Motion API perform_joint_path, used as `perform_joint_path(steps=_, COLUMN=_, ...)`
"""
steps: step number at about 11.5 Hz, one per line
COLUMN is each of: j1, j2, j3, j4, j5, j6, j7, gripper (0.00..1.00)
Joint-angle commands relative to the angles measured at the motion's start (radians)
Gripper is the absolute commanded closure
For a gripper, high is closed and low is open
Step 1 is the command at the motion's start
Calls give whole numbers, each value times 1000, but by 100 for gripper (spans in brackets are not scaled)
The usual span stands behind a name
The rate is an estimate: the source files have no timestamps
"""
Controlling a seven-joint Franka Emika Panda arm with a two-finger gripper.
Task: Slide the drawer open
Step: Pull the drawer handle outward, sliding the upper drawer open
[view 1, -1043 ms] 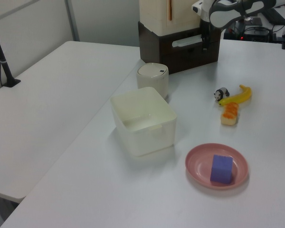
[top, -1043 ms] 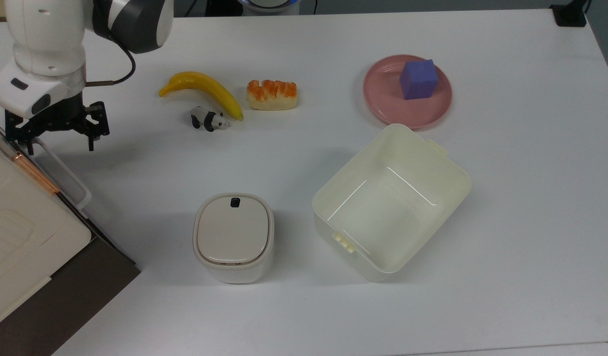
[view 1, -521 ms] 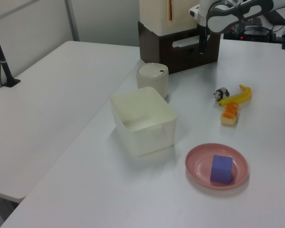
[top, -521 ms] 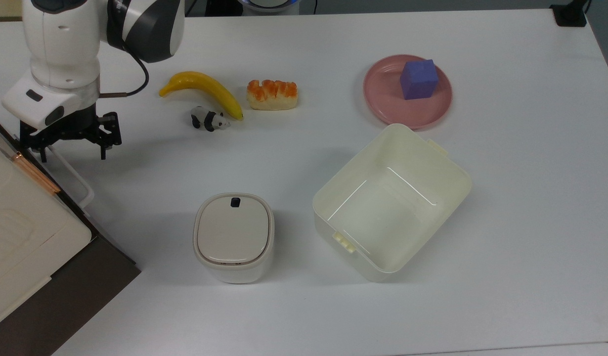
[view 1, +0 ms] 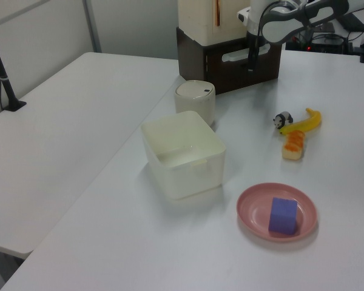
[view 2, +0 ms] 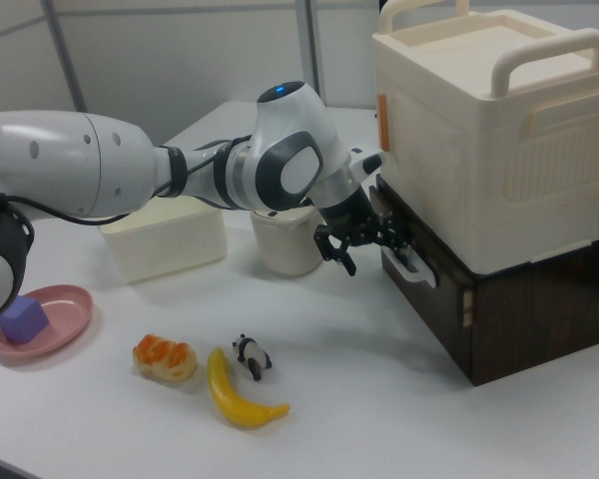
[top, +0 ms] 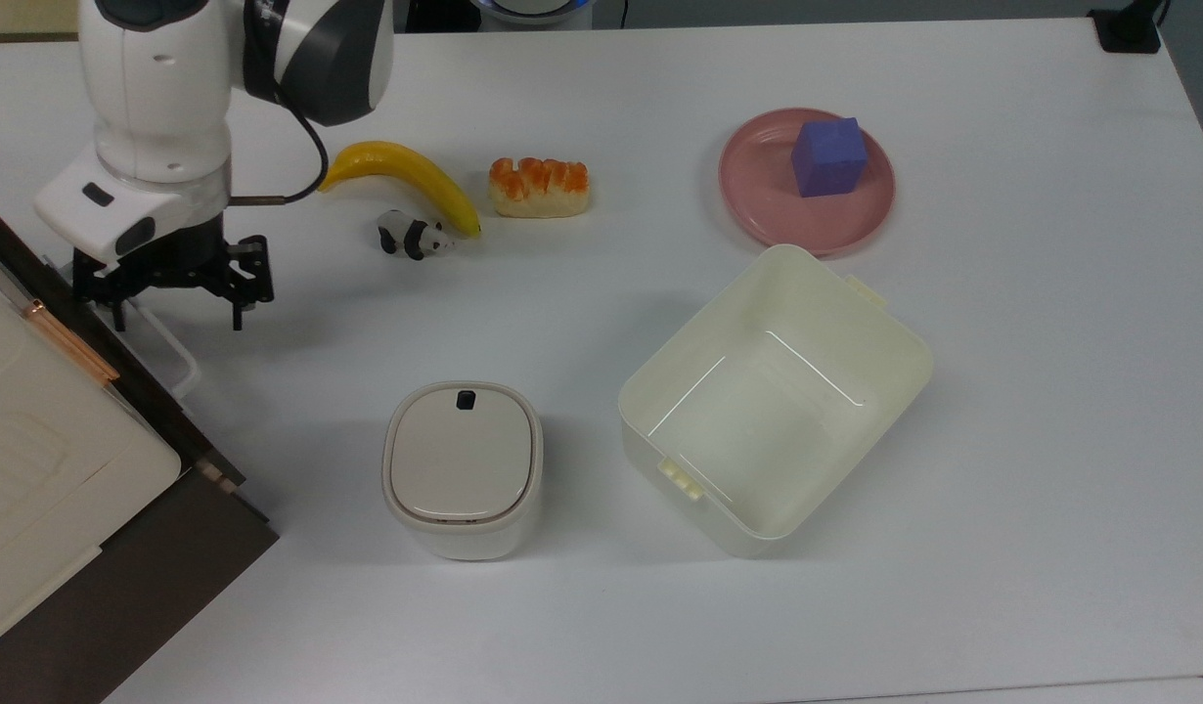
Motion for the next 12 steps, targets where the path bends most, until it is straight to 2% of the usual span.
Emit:
perform_joint_path(steps=1, j1=18, j2=-51, j3=30, j4=-44, j5=-8, j6=-49, j7=69, gripper=0)
perform_joint_path(steps=8, j1=20, j2=-57, j3=99, j4=-47, j5=-54, j6=-121, j7=115, gripper=0)
perform_joint_path(steps=12, j1=20, j2=-58, j3=127, j4=-49, j5=-56, j6=-172, j7=130, gripper=0)
